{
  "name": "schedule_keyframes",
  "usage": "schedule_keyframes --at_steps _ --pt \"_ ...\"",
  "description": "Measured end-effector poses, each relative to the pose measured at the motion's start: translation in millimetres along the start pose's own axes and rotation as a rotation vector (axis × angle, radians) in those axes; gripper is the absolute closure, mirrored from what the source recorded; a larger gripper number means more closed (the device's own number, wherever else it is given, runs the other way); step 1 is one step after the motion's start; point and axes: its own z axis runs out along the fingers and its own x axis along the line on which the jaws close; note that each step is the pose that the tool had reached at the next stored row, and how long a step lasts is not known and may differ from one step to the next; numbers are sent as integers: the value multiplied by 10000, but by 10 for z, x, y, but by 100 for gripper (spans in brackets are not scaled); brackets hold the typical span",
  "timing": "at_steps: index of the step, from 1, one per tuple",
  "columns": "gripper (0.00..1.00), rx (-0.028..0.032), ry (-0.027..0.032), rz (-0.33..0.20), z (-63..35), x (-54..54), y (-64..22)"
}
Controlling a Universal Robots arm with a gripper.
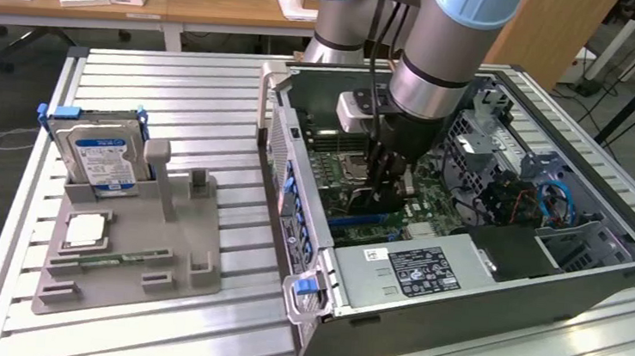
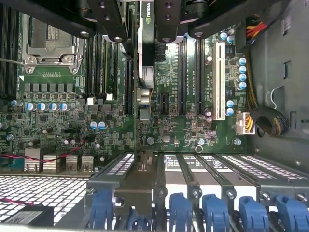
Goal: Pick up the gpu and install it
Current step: 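Insert the gpu into the slot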
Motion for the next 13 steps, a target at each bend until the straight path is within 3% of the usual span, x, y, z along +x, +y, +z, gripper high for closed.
schedule_keyframes --at_steps 7,10,13 --pt "74 -4 2 -34 3 0 -12" --pt "74 -57 -4 -34 -18 -1 -12" --pt "74 -60 -21 -31 -27 -1 -11"
